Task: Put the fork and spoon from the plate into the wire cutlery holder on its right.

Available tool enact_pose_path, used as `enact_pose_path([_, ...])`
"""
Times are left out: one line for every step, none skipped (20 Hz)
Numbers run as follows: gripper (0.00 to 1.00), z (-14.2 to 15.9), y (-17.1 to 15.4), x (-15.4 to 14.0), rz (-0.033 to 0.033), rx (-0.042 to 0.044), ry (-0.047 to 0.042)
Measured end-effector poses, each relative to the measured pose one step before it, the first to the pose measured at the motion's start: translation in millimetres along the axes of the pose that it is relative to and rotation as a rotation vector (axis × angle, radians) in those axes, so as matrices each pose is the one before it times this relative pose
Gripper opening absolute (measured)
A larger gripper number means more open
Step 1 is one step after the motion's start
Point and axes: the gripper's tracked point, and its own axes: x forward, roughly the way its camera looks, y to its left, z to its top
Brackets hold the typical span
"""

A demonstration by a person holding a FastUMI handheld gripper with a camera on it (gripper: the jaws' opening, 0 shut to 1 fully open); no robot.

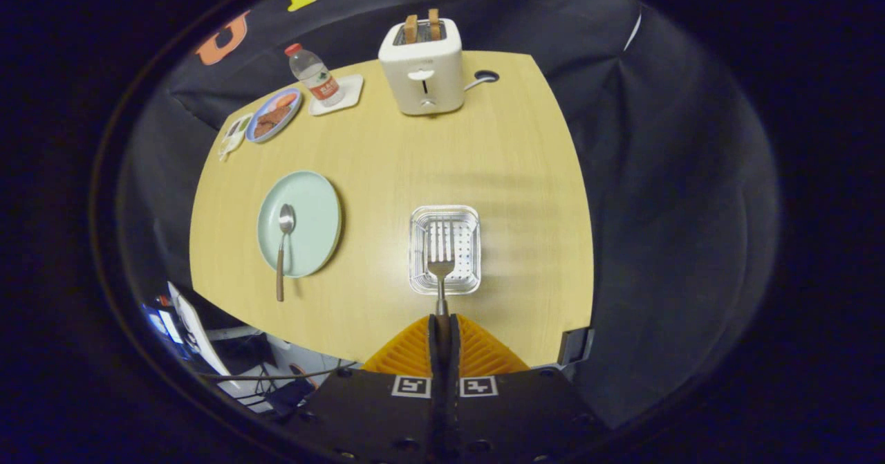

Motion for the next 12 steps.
enact_pose_path([0.00,-0.63,-0.88,5.95,0.00929,0.01674,0.01957])
enact_pose_path([0.01,0.88,-1.64,5.26,0.00548,0.01165,0.01783])
enact_pose_path([0.01,0.66,-1.95,5.22,0.00004,0.00635,0.01471])
enact_pose_path([0.01,1.39,-2.47,4.92,-0.00258,0.00822,0.01419])
enact_pose_path([0.01,1.42,-0.26,3.66,0.00104,0.00864,0.00369])
enact_pose_path([0.01,0.89,0.08,3.76,0.00212,-0.00193,0.00550])
enact_pose_path([0.01,0.47,-1.15,3.80,0.00125,-0.00385,0.00381])
enact_pose_path([0.04,1.14,-1.46,3.80,-0.00185,0.00760,0.00256])
enact_pose_path([0.04,0.72,-0.57,3.90,0.00042,0.01022,0.00023])
enact_pose_path([0.07,1.13,-0.07,1.53,0.00186,0.00764,-0.00263])
enact_pose_path([0.08,0.05,0.05,0.87,0.00600,0.00770,-0.00126])
enact_pose_path([0.08,2.52,0.68,0.91,0.00488,0.00640,-0.00994])
